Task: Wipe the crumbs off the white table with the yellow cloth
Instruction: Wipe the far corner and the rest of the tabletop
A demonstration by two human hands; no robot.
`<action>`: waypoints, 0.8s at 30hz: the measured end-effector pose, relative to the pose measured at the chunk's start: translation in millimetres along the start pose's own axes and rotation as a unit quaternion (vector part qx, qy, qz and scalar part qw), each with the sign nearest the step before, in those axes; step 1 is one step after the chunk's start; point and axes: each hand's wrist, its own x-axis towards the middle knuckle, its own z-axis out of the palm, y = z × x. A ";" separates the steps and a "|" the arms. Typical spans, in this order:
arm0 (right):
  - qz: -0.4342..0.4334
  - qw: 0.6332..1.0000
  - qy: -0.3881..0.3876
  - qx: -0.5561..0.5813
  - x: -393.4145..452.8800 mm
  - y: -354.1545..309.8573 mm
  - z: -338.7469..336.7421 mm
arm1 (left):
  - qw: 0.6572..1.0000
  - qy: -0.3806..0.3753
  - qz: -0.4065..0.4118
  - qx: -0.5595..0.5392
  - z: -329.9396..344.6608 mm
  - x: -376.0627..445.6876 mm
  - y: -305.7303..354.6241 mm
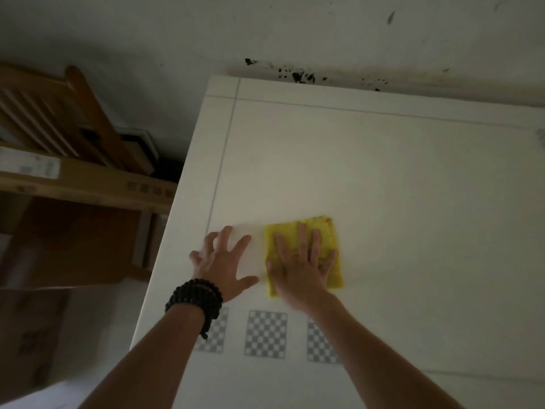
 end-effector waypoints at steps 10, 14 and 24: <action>0.002 1.000 0.004 0.003 11.2 -28.5 -14.6 | 1.000 -0.006 -0.019 0.008 11.3 -6.6 -1.7; -0.024 1.000 0.016 0.001 -19.5 -30.7 9.3 | 1.000 0.001 -0.003 0.012 11.7 -10.6 -5.8; -0.041 0.999 0.012 -0.018 10.0 -23.6 -4.9 | 1.000 -0.024 -0.008 0.007 19.5 -53.1 -49.9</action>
